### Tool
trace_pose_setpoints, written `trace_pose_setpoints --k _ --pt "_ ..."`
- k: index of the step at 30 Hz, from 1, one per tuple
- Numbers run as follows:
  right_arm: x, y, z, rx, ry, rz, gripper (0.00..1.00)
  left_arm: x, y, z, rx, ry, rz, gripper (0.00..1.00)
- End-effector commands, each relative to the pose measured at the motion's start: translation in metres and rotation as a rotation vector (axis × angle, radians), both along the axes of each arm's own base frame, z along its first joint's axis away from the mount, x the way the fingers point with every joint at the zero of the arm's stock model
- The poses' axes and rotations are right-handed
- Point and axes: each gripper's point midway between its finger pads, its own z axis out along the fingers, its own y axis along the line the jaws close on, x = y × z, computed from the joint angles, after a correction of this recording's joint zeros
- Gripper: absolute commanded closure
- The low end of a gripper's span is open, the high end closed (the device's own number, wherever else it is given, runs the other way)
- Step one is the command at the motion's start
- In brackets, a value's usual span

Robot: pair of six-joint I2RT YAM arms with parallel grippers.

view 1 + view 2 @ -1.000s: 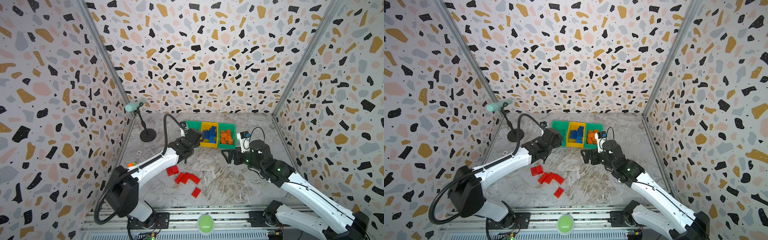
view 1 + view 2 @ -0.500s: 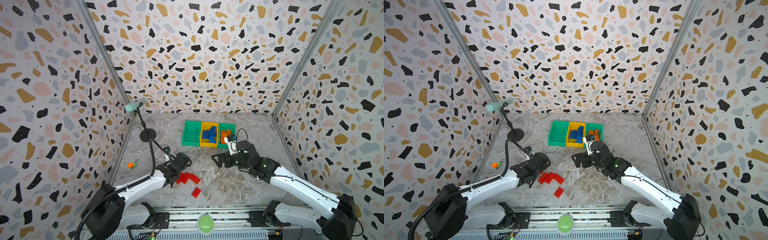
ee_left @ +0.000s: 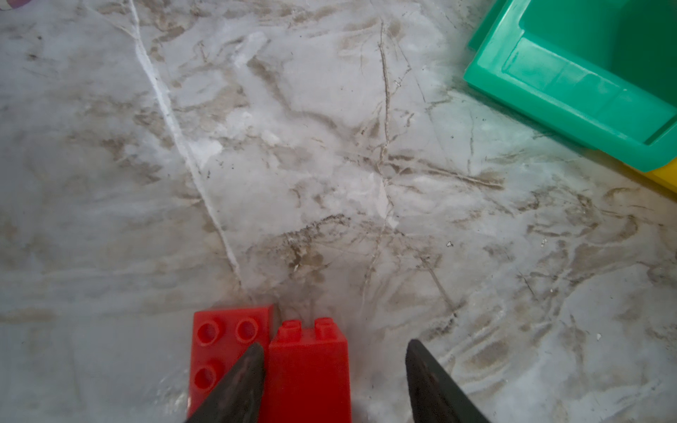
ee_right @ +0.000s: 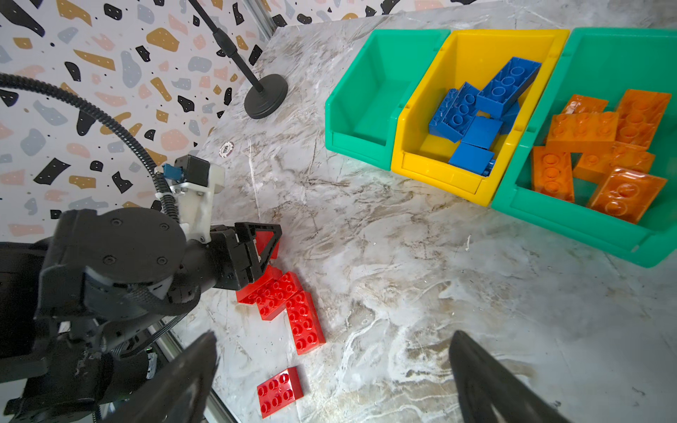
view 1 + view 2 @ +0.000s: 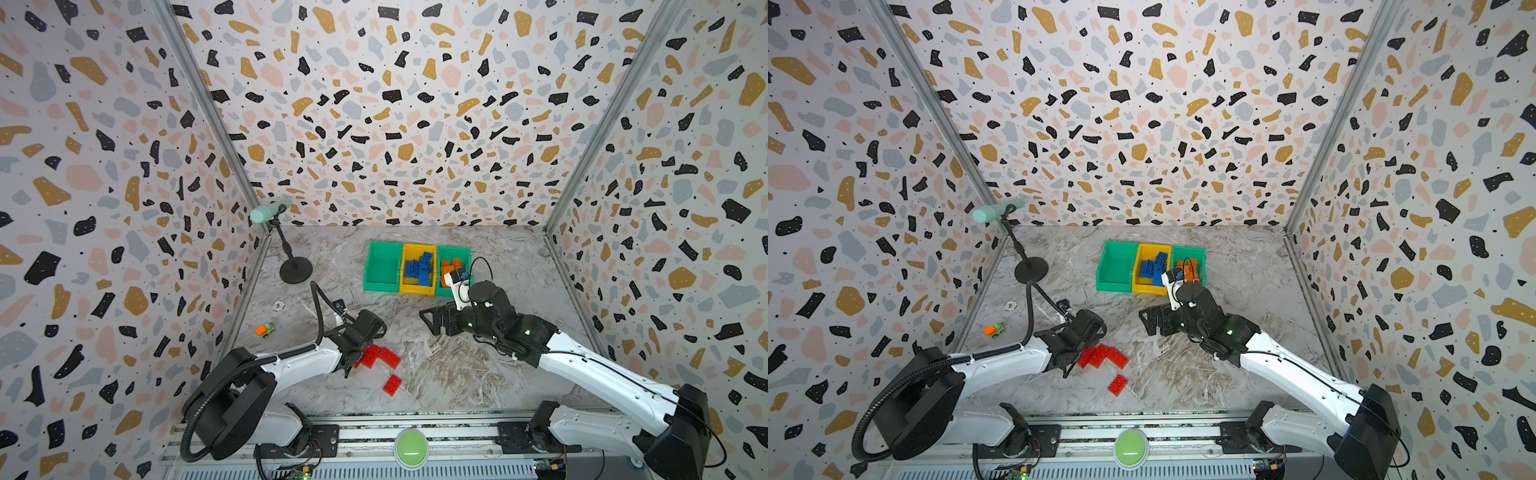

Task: Sort the legos into containers by color
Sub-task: Pick up the lego from the center of the table.

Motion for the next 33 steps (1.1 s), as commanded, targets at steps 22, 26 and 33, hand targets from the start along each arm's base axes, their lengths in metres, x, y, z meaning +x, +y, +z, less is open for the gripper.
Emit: trace_pose_setpoints --k 22,26,33 --pt "0.0 -0.011 0.022 0.021 -0.054 -0.034 0.01 0.026 -0.009 0.023 0.078 -0.024 -0.03 0.73" --pt "0.0 -0.013 0.02 0.016 -0.059 -0.041 0.01 0.056 -0.02 0.057 0.125 -0.082 -0.052 0.73" --pt "-0.003 -0.016 0.021 0.036 -0.057 -0.05 0.01 0.131 -0.051 0.095 0.122 -0.152 -0.079 0.73"
